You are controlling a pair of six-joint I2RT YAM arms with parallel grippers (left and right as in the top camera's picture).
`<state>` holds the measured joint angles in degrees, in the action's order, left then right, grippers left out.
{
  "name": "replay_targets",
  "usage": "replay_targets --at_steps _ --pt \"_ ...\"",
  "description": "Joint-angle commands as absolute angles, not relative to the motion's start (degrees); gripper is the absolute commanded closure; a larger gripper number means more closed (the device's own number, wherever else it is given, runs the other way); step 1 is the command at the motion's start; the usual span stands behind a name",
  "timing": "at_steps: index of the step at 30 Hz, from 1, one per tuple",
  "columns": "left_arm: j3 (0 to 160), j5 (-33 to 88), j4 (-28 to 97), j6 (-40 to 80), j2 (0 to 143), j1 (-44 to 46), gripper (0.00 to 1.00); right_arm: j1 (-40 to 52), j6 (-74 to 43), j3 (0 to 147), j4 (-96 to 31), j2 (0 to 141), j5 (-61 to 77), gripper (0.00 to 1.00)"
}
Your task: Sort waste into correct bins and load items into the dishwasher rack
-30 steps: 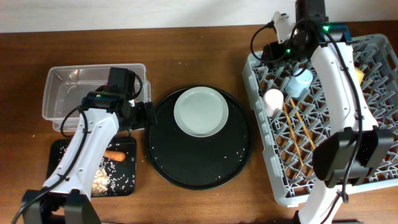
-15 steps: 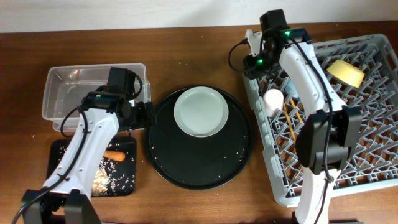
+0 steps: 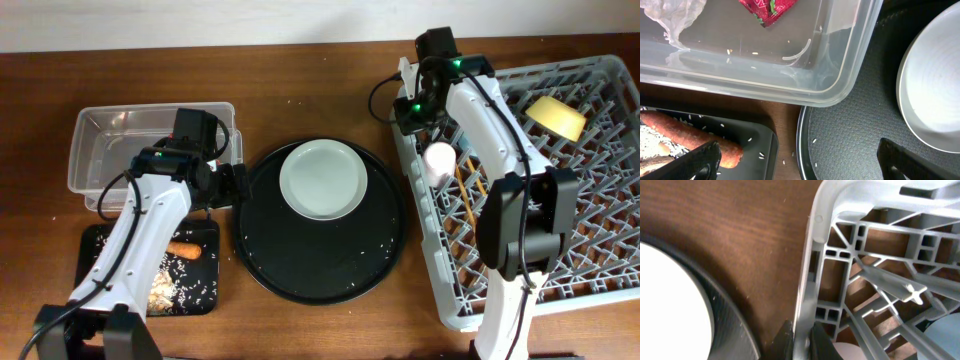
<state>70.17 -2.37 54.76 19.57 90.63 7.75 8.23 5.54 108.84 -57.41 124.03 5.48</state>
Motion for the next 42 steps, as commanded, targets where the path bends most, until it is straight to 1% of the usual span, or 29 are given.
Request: replay_targets --at_steps 1,11,12,13,14,15,17,18,20,21,22,23,24,26,27,28,29,31,33,35,38,42 --pt "70.3 -2.4 54.7 19.7 89.9 7.6 0.01 8.3 6.3 108.6 -54.4 124.2 5.7 0.96" --pt "70.3 -2.3 54.7 19.7 89.9 7.6 0.01 8.3 6.3 108.6 -50.9 124.2 5.7 0.95" --pt "70.3 -2.4 54.7 19.7 89.9 7.6 0.01 8.3 6.3 108.6 -50.9 124.2 5.8 0.92" --pt "70.3 -2.4 54.7 19.7 89.9 7.6 0.01 8.3 6.3 108.6 -51.2 124.2 5.8 0.78" --pt "70.3 -2.3 54.7 19.7 89.9 7.6 0.01 8.3 6.3 108.8 -51.1 124.0 5.8 0.73" --pt "70.3 -2.4 54.7 19.7 89.9 7.6 0.01 8.3 6.3 109.3 -50.9 123.7 5.8 0.71" --pt "70.3 -2.3 54.7 19.7 89.9 7.6 0.01 8.3 6.3 111.9 -52.8 122.1 8.2 0.69" --pt "70.3 -2.4 54.7 19.7 89.9 7.6 0.01 8.3 6.3 113.9 -55.0 121.2 11.7 0.68" --pt "70.3 -2.3 54.7 19.7 89.9 7.6 0.01 8.3 6.3 115.1 -59.1 119.6 19.9 0.62" --pt "70.3 -2.4 54.7 19.7 89.9 7.6 0.01 8.3 6.3 115.1 -60.8 119.3 23.3 0.55" --pt "70.3 -2.3 54.7 19.7 89.9 7.6 0.01 8.3 6.3 115.1 -62.5 119.3 29.4 0.4" --pt "70.3 -2.4 54.7 19.7 89.9 7.6 0.01 8.3 6.3 115.0 -63.4 119.3 33.0 0.17" --pt "70.3 -2.3 54.7 19.7 89.9 7.6 0.01 8.4 6.3 114.9 -63.7 119.4 37.0 0.02" --pt "70.3 -2.3 54.7 19.7 89.9 7.6 0.01 9.0 6.3 114.7 -63.9 119.4 39.8 0.02" --pt "70.3 -2.4 54.7 19.7 89.9 7.6 0.01 9.5 6.3 114.7 -64.2 119.4 38.6 0.17" --pt "70.3 -2.4 54.7 19.7 89.9 7.6 0.01 10.1 6.3 114.7 -64.6 119.4 36.6 0.41" --pt "70.3 -2.3 54.7 19.7 89.9 7.6 0.01 10.8 6.3 114.7 -65.3 119.4 34.4 0.56" --pt "70.3 -2.3 54.7 19.7 89.9 7.6 0.01 12.7 3.9 114.1 -65.6 119.4 30.1 0.58" --pt "70.3 -2.4 54.7 19.7 89.9 7.6 0.01 15.2 1.8 112.7 -64.8 119.4 23.2 0.72" --pt "70.3 -2.4 54.7 19.7 89.9 7.6 0.01 18.2 -6.6 109.1 -62.6 119.4 13.0 0.74" --pt "70.3 -2.4 54.7 19.7 89.9 7.6 0.01 20.6 -13.5 103.6 -59.0 119.4 5.5 0.74" --pt "70.3 -2.4 54.7 19.7 89.9 7.6 0.01 21.4 -14.5 93.6 -50.2 119.4 5.3 0.73"
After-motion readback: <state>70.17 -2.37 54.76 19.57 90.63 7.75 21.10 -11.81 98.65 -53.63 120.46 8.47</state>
